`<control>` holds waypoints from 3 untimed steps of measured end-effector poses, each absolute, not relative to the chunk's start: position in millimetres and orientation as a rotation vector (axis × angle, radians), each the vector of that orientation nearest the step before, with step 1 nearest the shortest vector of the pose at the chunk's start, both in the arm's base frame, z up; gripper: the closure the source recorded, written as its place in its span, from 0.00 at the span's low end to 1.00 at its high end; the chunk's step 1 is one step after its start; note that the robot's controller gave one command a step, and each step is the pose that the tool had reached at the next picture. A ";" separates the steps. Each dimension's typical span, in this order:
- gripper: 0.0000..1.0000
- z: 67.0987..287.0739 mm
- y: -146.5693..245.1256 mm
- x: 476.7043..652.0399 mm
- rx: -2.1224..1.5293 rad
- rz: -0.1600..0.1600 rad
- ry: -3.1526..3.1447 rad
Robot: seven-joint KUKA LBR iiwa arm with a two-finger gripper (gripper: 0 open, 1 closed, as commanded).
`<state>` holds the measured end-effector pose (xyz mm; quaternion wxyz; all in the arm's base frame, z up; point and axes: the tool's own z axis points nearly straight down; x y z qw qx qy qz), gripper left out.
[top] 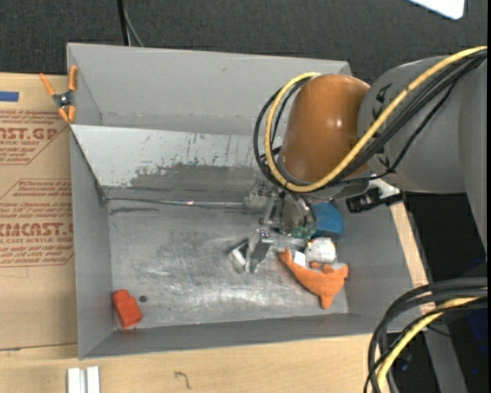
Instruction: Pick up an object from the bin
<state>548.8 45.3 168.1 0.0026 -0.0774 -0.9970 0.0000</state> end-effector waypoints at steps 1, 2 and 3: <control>1.00 73.2 23.0 552.1 -0.081 -0.005 -3.147; 1.00 73.2 23.0 552.1 -0.081 -0.005 -3.148; 1.00 212.3 10.0 487.9 -0.038 0.000 -3.143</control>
Offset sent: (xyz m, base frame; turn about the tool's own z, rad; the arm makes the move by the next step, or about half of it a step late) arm 0.0000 0.0000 0.0000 0.0000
